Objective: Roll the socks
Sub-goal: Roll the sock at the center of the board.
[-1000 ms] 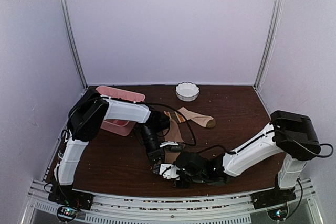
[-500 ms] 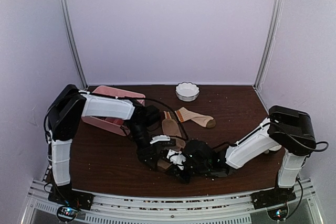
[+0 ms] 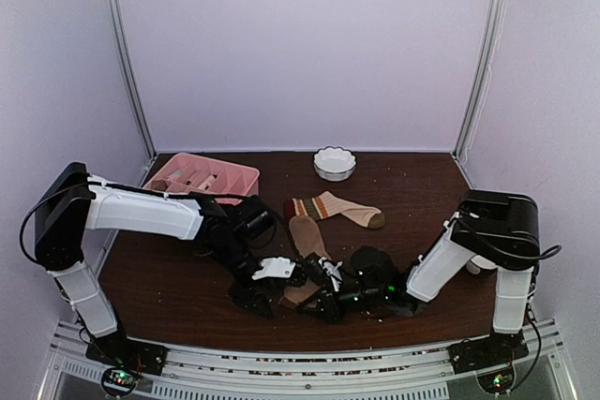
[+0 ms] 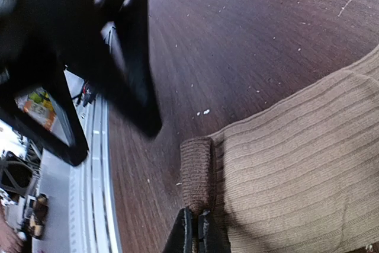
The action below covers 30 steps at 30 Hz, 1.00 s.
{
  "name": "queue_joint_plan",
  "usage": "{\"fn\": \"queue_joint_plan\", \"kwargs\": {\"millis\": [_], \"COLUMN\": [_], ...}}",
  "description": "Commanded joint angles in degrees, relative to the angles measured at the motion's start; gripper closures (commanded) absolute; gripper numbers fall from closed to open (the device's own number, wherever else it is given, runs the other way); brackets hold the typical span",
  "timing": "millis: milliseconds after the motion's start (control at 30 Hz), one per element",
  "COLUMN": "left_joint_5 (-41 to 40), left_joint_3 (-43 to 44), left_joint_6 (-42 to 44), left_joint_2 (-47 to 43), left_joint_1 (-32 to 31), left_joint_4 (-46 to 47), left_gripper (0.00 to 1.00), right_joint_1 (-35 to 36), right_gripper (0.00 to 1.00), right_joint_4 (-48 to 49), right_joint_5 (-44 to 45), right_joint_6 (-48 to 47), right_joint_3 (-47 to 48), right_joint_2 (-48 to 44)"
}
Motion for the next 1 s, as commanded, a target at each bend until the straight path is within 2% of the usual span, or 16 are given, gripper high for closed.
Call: {"fn": "queue_joint_plan", "kwargs": {"millis": [0,133,333,467,767,967], "left_joint_5": [-4.83,-7.84,-11.99,-11.67,-11.76,-12.41], "left_joint_3": [-2.64,-2.54,-1.95,-2.05,-2.36,-1.74], "left_joint_6": [4.59,5.05,3.51,3.29,1.76,1.55], "left_joint_2": [-1.89,-0.09,2.58,3.35,4.84,6.99], "left_joint_1": [-3.08,-3.99,-4.25,-4.33,-4.51,-4.59], "left_joint_4": [7.84,10.58,13.99,13.41,13.39,12.24], "left_gripper": [0.38,0.47,0.54,0.58,0.84,0.88], "right_joint_1": [-1.07,-1.59,-1.69,-1.61,-1.68,-1.69], "right_gripper": [1.0,1.0,1.0,1.0,1.0,1.0], "right_joint_4": [-6.55,-7.08,-6.82,-7.85,-10.1,-9.64], "right_joint_5": [-1.46,-1.68,-1.76,-1.82,-1.38,-1.11], "right_joint_6": [8.09,9.03,9.02,8.4,6.95,7.41], "right_joint_3": [-3.24,-3.51,-4.18,-3.99,-3.15,-3.22], "right_joint_2": [5.03,5.69,5.09,5.2,5.54,5.12]}}
